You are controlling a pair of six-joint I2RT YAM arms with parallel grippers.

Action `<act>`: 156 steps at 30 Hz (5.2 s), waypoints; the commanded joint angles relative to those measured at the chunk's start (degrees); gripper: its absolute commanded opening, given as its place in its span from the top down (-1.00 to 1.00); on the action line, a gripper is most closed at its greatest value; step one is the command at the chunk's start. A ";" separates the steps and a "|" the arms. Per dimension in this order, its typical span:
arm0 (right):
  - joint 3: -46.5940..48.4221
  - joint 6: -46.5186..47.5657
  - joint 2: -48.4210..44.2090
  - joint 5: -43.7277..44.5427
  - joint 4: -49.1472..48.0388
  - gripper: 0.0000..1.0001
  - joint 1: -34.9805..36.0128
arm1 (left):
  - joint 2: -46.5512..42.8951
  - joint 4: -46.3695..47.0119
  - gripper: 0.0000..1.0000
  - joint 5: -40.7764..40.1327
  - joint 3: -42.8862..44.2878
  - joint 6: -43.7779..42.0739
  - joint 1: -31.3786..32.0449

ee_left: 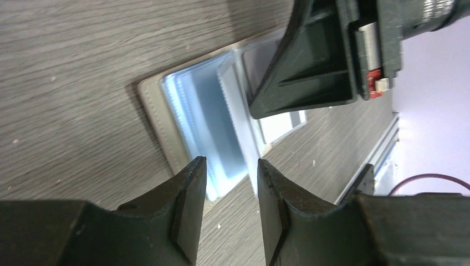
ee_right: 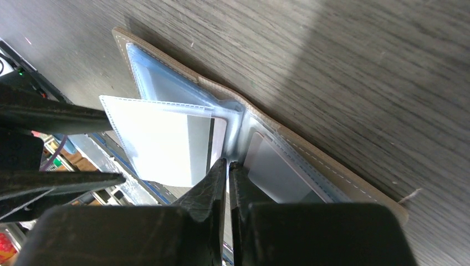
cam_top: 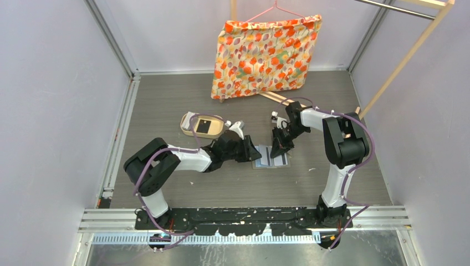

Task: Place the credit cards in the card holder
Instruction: Turn over the card slot in the card holder.

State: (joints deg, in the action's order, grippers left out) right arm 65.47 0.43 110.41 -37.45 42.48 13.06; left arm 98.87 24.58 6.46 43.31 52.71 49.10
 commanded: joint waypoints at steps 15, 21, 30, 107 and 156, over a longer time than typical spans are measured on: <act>1.83 0.54 0.31 1.90 0.96 0.78 0.70 | 3.19 6.75 0.25 4.46 2.60 1.81 -0.76; 2.02 0.55 0.55 2.71 1.16 0.78 0.71 | 1.31 11.04 0.21 4.52 -0.10 1.54 -0.76; 2.12 0.54 0.58 2.83 1.29 0.78 0.98 | -1.16 10.58 0.20 1.78 -1.81 1.07 -0.76; 3.36 4.30 -4.93 1.25 3.13 0.68 0.86 | 5.28 -2.58 0.58 1.95 8.35 1.25 1.17; 4.26 2.48 0.42 0.38 3.54 0.86 2.23 | 8.74 -3.40 0.48 6.62 12.79 2.93 1.70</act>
State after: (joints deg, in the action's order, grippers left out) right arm 68.58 4.16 110.96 -34.26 47.44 14.48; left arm 107.04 19.88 12.05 54.13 55.37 50.52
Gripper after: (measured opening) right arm 0.073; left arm 0.257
